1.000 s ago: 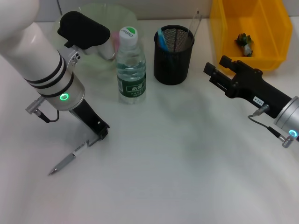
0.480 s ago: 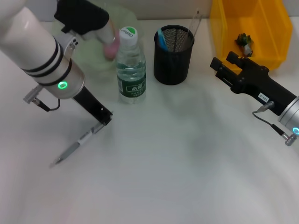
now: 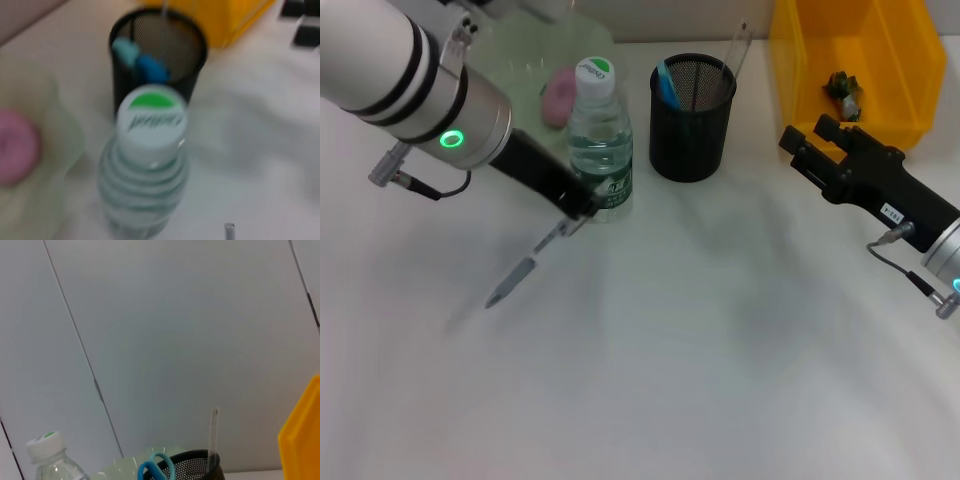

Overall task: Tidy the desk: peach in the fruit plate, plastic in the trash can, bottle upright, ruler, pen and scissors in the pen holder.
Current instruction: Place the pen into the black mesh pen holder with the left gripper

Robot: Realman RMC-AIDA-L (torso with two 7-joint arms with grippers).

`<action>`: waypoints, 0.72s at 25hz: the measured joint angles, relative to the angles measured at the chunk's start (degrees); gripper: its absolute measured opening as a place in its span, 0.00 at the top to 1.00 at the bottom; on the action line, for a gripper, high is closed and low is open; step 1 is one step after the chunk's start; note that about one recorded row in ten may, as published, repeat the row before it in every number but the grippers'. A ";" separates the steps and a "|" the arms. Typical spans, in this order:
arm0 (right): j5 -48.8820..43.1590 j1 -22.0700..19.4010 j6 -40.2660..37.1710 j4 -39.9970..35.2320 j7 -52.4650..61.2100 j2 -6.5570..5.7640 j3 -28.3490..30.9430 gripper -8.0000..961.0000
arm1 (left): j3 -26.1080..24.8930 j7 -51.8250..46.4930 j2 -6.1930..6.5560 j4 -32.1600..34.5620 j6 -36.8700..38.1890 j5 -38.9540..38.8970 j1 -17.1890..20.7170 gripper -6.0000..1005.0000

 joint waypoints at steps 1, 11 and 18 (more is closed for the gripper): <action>0.00 -0.15 -0.07 0.03 0.12 0.00 0.01 0.37 | -0.14 0.12 0.02 1.03 -0.07 -0.96 0.38 0.86; -0.01 -1.57 -0.69 0.82 0.25 -0.07 0.29 0.37 | -4.25 10.86 -0.04 2.92 -9.49 -21.40 4.38 0.85; -0.01 -2.83 -2.07 1.37 0.37 -0.09 0.21 0.37 | -3.74 25.22 -0.18 1.70 -23.23 -41.00 10.55 0.85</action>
